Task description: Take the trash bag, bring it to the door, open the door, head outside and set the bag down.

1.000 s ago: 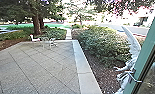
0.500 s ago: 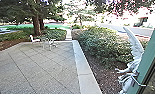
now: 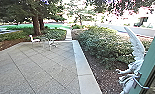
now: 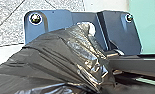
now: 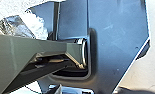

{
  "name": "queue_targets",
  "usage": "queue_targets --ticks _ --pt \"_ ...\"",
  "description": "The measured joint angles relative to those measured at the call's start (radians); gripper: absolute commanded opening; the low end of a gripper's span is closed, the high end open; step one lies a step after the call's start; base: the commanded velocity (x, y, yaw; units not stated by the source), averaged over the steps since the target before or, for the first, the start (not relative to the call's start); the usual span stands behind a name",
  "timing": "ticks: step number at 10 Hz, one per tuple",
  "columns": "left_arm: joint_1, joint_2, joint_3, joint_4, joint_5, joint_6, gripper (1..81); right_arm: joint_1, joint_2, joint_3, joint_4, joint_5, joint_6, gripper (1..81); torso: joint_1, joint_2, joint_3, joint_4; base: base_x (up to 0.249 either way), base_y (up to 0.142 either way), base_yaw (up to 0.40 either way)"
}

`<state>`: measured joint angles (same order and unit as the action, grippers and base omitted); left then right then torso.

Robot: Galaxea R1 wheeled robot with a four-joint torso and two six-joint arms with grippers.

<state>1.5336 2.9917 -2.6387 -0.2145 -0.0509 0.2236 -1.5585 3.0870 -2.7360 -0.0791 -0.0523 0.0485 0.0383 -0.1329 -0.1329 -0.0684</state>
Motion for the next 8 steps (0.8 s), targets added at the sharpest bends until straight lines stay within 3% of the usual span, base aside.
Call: queue_targets --ticks 1,2,6,7,8 --pt "0.0 -0.003 0.0 0.0 0.001 0.0 1.0 -0.004 -0.001 0.003 0.0 0.0 0.001 81.1 0.0 0.0 0.0 0.01 0.0 0.0 0.0" --pt "-0.003 -0.008 0.0 0.0 -0.001 -0.001 1.0 -0.004 -0.003 0.003 0.0 -0.001 0.0 81.1 0.0 0.0 0.0 0.034 0.0 0.0 0.0" --pt "-0.003 -0.017 0.001 -0.019 -0.001 -0.012 1.0 -0.004 -0.009 0.003 -0.001 0.0 0.0 81.1 -0.001 0.0 -0.007 0.16 0.0 0.0 0.0" --pt "-0.009 -0.027 0.01 -0.038 0.001 -0.013 1.0 -0.003 -0.011 0.003 -0.004 -0.003 -0.004 81.1 -0.001 0.0 -0.01 0.18 0.0 0.0 0.0" --pt "-0.019 -0.045 0.02 -0.046 0.007 -0.012 1.0 0.003 -0.021 0.019 -0.006 -0.009 -0.006 81.1 -0.001 0.0 -0.011 0.185 0.0 0.0 0.0"
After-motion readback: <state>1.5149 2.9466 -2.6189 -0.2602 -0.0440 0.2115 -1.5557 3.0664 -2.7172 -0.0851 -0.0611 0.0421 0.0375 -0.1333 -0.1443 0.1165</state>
